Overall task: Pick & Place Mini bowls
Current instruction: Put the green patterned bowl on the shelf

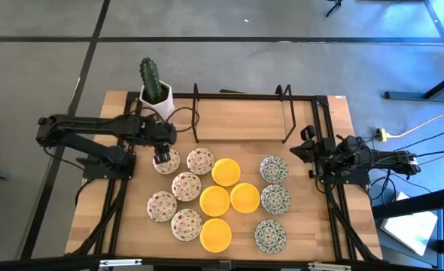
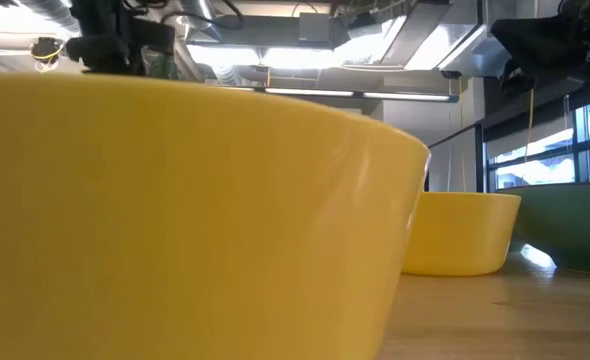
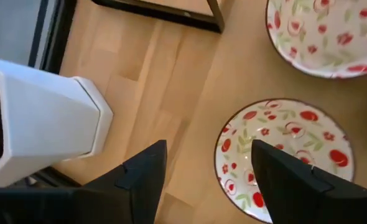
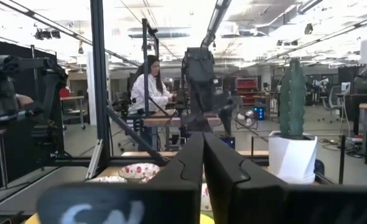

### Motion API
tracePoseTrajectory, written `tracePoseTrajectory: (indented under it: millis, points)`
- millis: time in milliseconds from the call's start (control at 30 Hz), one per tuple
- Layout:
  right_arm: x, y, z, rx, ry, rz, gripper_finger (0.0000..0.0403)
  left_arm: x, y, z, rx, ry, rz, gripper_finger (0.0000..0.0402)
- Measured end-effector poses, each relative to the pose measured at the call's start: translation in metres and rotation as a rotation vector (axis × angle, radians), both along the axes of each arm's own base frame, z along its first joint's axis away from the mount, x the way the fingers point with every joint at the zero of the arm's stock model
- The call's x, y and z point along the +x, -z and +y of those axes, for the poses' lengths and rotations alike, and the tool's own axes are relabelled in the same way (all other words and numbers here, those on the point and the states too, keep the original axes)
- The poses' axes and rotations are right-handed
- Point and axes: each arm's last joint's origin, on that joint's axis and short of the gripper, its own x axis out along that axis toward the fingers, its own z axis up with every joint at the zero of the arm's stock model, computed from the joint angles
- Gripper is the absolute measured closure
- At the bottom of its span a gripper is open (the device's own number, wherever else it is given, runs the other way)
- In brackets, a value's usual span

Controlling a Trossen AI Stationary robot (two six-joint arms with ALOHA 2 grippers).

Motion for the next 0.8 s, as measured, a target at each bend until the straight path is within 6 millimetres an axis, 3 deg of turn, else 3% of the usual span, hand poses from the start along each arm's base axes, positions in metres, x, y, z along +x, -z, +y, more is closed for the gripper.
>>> tracePoseTrajectory:
  millis: [233, 433, 800]
  points:
    - [-0.002, -0.006, 0.000, -0.023, 0.007, -0.021, 0.0387, 0.014, 0.016, 0.001, 0.029, 0.102, 0.136, 0.0180]
    - [-0.001, -0.005, 0.000, -0.025, 0.005, -0.010, 0.0398, 0.027, 0.030, 0.006, -0.089, 0.099, 0.165, 0.0180]
    - [-0.001, -0.005, 0.000, -0.024, 0.006, -0.010, 0.0374, 0.036, 0.049, 0.024, -0.195, 0.110, 0.252, 0.0180]
